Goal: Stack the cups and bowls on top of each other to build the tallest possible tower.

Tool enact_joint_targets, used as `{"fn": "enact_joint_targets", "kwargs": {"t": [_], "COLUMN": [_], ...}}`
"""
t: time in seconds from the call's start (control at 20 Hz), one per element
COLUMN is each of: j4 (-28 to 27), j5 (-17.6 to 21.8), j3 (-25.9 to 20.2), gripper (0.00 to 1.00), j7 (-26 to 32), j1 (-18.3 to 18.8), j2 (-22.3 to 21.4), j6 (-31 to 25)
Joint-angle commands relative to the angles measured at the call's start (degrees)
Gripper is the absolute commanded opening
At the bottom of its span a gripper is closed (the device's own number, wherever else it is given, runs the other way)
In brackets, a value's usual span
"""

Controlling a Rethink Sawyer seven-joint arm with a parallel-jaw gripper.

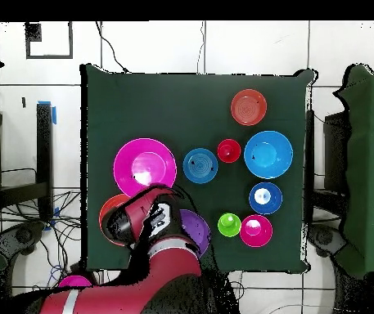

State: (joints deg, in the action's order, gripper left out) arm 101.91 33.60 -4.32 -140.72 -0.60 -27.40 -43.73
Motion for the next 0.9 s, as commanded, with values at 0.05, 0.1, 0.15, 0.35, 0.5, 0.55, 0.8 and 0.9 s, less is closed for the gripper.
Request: {"fn": "enact_joint_targets", "kwargs": {"t": [0.05,0.1,0.15,0.35,0.5,0.55,0.8,0.9], "j4": [-3.54,-3.42,-3.36,-3.08,-2.69,-2.72,-2.96,-2.24], "j5": [-0.75,-0.86,-1.03,-1.6,-2.14,-2.22,-2.49,-3.23], "j3": [-0.88,-0.93,-0.96,-1.0,-1.33,-1.35,-1.46,-2.05], "gripper": [1.0,1.0,1.0,1.0,1.0,1.0,1.0,1.0], "j7": [-1.47,-1.26,-1.2,-1.15,-0.58,-0.51,-0.64,-0.55], "j1": [-0.07,-0.03,-0.01,-0.01,0.14,0.14,0.13,0.53], "j2": [1.04,0.91,0.84,0.46,-0.24,-0.27,0.09,-0.33], "j6": [0.38,0.36,0.31,-0.06,-0.62,-0.75,-0.52,-0.2]}}
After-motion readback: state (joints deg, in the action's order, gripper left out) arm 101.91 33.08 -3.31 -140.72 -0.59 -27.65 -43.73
